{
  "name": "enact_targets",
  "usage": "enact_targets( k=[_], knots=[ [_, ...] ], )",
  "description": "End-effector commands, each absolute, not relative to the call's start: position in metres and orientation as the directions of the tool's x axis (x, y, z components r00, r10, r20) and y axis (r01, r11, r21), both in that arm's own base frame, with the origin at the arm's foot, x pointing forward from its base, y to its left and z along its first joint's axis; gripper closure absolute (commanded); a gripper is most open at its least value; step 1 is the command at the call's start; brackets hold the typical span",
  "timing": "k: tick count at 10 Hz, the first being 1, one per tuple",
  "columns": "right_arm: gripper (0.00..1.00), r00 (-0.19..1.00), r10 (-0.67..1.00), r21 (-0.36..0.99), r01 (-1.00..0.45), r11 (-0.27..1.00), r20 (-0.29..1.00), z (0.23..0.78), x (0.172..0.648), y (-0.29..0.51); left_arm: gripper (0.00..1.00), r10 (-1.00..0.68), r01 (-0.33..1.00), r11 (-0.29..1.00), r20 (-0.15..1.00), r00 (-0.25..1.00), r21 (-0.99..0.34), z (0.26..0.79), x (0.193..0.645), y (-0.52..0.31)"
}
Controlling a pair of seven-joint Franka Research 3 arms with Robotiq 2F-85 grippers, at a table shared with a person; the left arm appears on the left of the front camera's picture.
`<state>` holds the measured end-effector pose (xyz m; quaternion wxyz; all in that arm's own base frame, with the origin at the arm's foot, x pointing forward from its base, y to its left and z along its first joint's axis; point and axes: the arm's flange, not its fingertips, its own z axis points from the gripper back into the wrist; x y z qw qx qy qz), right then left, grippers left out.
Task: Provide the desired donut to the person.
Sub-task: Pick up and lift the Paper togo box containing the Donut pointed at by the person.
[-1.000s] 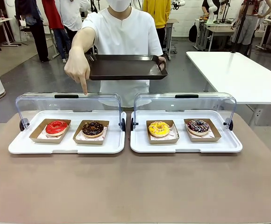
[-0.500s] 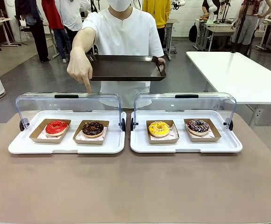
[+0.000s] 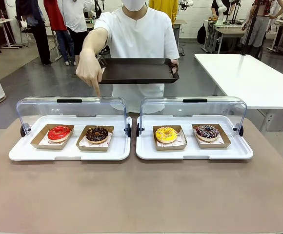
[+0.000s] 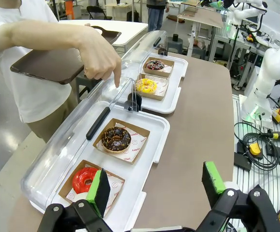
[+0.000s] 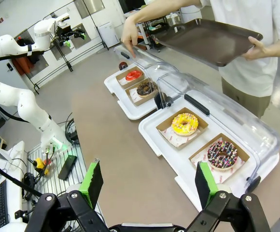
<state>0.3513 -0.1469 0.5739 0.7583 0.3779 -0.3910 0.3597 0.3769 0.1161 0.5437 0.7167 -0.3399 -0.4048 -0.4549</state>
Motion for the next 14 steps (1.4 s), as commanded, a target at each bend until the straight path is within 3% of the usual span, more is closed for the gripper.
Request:
enact_targets(
  k=[1,3,5,8,9,14],
  knots=[
    [0.0,0.426,0.238,0.291,-0.846,0.447,0.873,0.573,0.352,-0.147,0.0,-0.377,0.927,0.355,0.89,0.258,-0.119,0.544,0.377,0.116],
    [0.0,0.426,0.238,0.291,-0.846,0.447,0.873,0.573,0.352,-0.147,0.0,-0.575,0.937,0.346,0.78,0.247,-0.042,0.55,0.385,0.081],
    [0.0,0.426,0.238,0.291,-0.846,0.447,0.873,0.573,0.352,-0.147,0.0,-0.785,0.959,0.277,0.589,0.189,0.061,0.542,0.393,0.017],
    [0.0,0.426,0.238,0.291,-0.846,0.447,0.873,0.573,0.352,-0.147,0.0,-0.953,0.975,0.061,0.302,-0.006,0.213,0.496,0.408,-0.072],
    [0.0,0.426,0.238,0.291,-0.846,0.447,0.873,0.573,0.352,-0.147,0.0,-0.974,0.979,-0.04,0.212,-0.083,0.199,0.474,0.415,-0.097],
    [0.0,0.426,0.238,0.291,-0.846,0.447,0.873,0.573,0.352,-0.147,0.0,-0.99,0.986,-0.092,0.091,-0.106,0.138,0.406,0.451,-0.163]
  ],
)
